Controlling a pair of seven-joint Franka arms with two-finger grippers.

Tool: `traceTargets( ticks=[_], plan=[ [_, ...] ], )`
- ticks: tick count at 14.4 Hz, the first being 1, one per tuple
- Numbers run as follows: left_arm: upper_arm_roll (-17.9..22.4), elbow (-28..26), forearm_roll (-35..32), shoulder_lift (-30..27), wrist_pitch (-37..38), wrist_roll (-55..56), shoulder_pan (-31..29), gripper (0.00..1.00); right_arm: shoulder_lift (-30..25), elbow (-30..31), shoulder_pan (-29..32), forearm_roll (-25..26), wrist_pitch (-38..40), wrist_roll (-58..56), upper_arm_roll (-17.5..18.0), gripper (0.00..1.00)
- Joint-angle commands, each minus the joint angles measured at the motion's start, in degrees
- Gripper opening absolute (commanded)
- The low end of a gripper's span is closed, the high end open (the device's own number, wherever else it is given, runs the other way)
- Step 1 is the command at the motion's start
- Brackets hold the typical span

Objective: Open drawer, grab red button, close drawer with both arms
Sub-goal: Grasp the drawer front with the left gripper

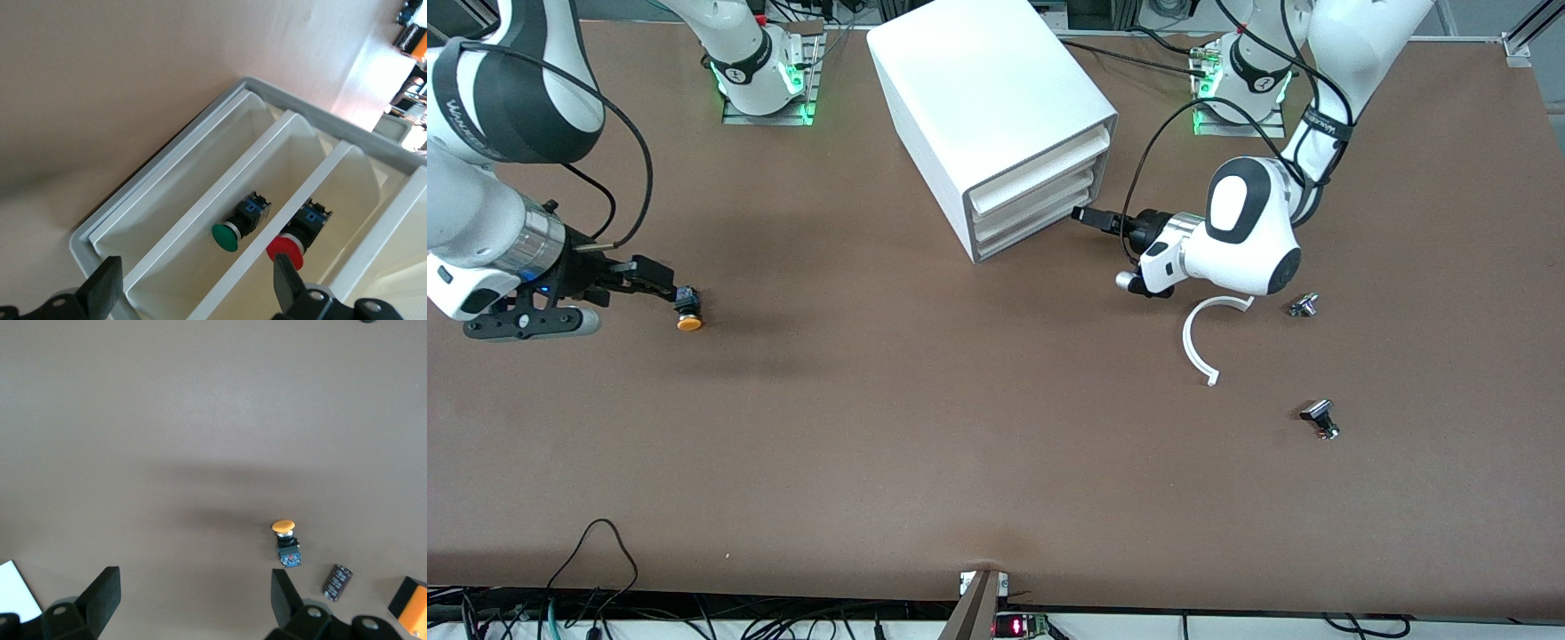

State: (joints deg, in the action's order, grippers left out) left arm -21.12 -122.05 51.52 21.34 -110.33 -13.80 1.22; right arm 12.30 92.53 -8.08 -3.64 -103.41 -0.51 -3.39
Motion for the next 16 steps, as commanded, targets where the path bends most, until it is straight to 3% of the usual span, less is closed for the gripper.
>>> traceTargets(
  ticks=[1, 4, 8, 14, 15, 16],
  plan=[
    [-0.6, -3.4, 4.6, -1.1, -0.8, -5.0, 1.2, 0.99, 1.3, 0.2, -1.7, -0.9, -2.8, 0.9, -0.2, 1.00],
    [-2.3, -5.1, 5.9, -1.1, -0.9, -6.1, 2.6, 0.95, 2.6, 0.2, -2.6, -1.0, -4.9, 0.4, -0.2, 1.00],
    [-3.5, -6.8, 6.3, -1.1, -0.9, -6.1, 2.6, 0.70, 3.3, 0.1, -5.3, -1.0, -6.5, 1.4, -0.1, 1.00],
    [-5.5, -7.8, 8.3, 0.0, -0.9, -6.0, 2.7, 0.45, 4.7, -0.9, -8.1, -1.1, -6.4, 1.4, -0.1, 1.00],
    [-5.5, -7.8, 8.3, 0.0, -0.9, -6.0, 2.7, 0.31, 4.7, -0.9, -8.6, -1.0, -6.5, 1.2, -0.1, 1.00],
    [-5.4, -7.7, 8.2, 0.0, -0.9, -5.9, 2.7, 0.08, 4.7, -1.5, -8.9, -1.1, -6.5, 1.3, -0.1, 1.00]
  ],
)
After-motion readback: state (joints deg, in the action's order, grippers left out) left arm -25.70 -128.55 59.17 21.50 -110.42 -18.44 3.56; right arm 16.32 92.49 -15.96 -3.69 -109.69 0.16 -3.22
